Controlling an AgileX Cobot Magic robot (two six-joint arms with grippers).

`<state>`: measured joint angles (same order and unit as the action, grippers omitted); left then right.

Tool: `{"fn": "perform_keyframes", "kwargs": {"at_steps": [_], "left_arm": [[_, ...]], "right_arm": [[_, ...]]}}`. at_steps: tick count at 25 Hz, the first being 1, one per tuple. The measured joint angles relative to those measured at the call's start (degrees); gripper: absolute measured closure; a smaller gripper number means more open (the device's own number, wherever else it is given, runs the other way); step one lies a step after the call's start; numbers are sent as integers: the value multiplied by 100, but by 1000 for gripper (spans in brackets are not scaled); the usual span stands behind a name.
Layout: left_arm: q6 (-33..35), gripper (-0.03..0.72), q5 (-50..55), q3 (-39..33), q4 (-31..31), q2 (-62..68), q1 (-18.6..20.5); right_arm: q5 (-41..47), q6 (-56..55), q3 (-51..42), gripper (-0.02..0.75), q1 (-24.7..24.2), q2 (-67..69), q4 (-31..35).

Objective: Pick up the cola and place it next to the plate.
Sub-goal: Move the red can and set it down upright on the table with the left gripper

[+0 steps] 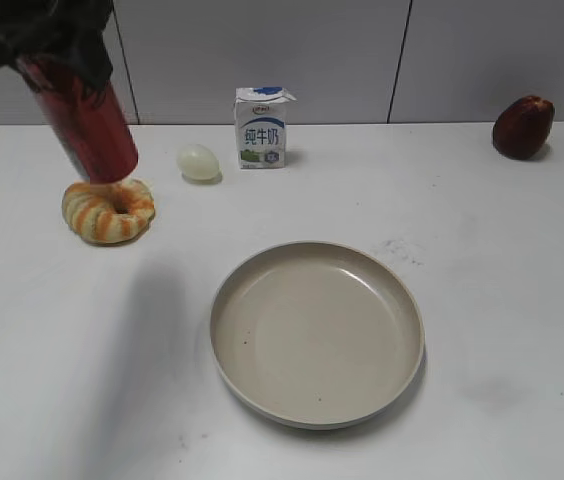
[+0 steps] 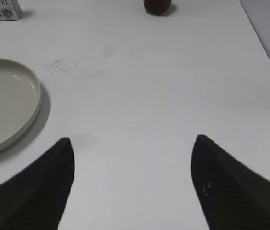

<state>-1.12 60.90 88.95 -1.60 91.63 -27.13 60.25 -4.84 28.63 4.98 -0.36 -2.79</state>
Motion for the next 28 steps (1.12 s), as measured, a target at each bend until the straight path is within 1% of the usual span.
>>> {"fn": "perform_keyframes", "kwargs": {"at_steps": [3,5,7,10,12,14,20,28], "left_arm": [[-236,188,-660,-1221,12,-616,-203],[-293,188,-1040,-1967,39,-1003,-472],[-404,188,-1309,-2503,39,-1205,-739],[-723,188,-1591,-3058,66,-1275,-1128],[-896,188,-1790,-3275,79,-1234,-1243],[-992,188,-1962,-3371,93,-1158,-1276],[-1044,188,-2029,-3385,192,-745,-1276],[-1044,188,-2041,-3385,160,-331,-1276]], "right_arm": [[0,0,0,167,0,0,0],[0,0,0,167,0,0,0],[0,0,0,167,0,0,0],[0,0,0,167,0,0,0],[0,0,0,167,0,0,0],[0,0,0,167,0,0,0],[0,0,0,167,0,0,0],[0,0,0,167,0,0,0]]}}
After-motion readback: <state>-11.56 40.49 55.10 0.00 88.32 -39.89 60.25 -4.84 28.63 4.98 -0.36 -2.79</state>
